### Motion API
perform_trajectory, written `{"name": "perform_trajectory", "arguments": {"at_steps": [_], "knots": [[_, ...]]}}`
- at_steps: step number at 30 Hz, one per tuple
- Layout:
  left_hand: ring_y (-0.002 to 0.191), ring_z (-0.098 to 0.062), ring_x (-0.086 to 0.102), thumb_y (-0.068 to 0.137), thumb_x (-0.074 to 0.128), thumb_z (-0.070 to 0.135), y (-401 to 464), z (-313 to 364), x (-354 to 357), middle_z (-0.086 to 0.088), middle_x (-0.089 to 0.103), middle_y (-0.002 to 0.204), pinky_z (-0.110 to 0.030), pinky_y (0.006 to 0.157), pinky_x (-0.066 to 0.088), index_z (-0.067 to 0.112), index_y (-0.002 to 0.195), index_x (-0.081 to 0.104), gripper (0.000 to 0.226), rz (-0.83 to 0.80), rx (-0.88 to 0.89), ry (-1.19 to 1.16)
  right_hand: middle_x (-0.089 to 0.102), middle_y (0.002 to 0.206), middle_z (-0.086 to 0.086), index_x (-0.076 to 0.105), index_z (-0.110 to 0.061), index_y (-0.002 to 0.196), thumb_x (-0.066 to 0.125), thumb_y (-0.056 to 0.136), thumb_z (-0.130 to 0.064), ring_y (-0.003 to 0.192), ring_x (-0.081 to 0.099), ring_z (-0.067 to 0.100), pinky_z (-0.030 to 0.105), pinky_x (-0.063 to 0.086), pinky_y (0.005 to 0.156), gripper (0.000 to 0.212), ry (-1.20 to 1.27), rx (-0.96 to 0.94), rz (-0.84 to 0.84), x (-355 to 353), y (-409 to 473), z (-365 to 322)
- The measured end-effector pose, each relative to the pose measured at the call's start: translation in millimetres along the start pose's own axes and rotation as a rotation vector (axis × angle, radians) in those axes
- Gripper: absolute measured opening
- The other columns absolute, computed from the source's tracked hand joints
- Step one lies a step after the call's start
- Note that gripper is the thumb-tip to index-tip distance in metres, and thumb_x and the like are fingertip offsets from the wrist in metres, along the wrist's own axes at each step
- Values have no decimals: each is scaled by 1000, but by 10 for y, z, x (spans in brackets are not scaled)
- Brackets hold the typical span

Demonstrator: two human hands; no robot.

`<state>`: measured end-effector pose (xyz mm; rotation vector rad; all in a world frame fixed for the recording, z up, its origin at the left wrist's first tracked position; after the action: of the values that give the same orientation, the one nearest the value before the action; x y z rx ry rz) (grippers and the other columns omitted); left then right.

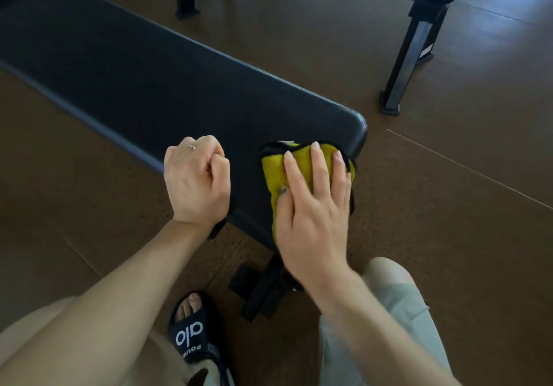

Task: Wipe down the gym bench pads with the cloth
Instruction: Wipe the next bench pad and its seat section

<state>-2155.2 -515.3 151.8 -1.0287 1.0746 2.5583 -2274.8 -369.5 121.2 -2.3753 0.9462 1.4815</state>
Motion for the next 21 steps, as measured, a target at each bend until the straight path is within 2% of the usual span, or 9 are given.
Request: {"name": "perform_trajectory", "arguments": {"at_steps": [2,5,7,9,12,16,18,21], "knots": [[55,-19,35,83,34,12,13,-3,-1,3,38,56,-36,63,30,13,63,40,21,3,-13,-6,23,170,5,40,-31,157,30,106,-37,158,10,33,54,5,128,53,-72,-13,-19,-63,573,194],[55,-20,36,81,33,12,2,-2,-7,3,38,55,-38,62,32,13,62,39,20,3,-38,-8,12,173,4,25,-32,163,25,109,-39,159,3,33,54,1,128,54,-163,89,-107,-67,1104,367],[57,-20,36,80,33,12,-16,-16,-11,4,37,56,-38,62,33,12,62,39,19,7,-42,-15,11,173,6,22,-28,164,24,108,-39,159,2,35,55,2,128,57,-192,63,-110,-27,872,202],[57,-20,37,80,33,11,-31,-23,-26,4,38,57,-36,61,30,12,63,39,18,16,-25,-20,15,172,7,24,-25,163,23,106,-38,159,4,35,56,6,128,59,-198,-70,-122,16,276,-164],[59,-21,39,82,34,11,-10,-30,-41,1,42,59,-36,61,31,14,65,41,18,28,-22,-26,18,172,6,25,-25,163,22,105,-37,159,7,32,56,12,128,59,-202,-241,-224,91,-345,-489],[61,-18,39,84,34,12,-42,-39,-39,-1,45,61,-35,66,32,13,67,41,19,25,-58,-2,24,170,1,29,-32,161,26,109,-42,158,15,28,52,15,128,53,-215,-336,-235,54,-10,-359],[60,-18,37,83,34,11,-48,-39,-29,0,42,59,-35,65,31,14,66,40,18,15,-58,0,23,170,1,28,-34,161,25,108,-42,158,16,29,52,13,128,54,-242,-290,-207,68,422,-291],[57,-18,37,81,34,8,-31,-53,-31,2,39,57,-37,62,34,15,65,39,18,8,-33,-24,7,174,3,11,-32,165,19,109,-45,159,2,33,55,2,128,58,-281,-95,-271,214,1090,-266]]}}
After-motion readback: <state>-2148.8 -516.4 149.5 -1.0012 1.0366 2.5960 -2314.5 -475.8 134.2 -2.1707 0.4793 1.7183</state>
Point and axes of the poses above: each hand's wrist, its own y-axis towards the middle knuckle, its own x-axis out of the palm, z = x × y, the point moved 8 cm from there along y, towards the middle knuckle
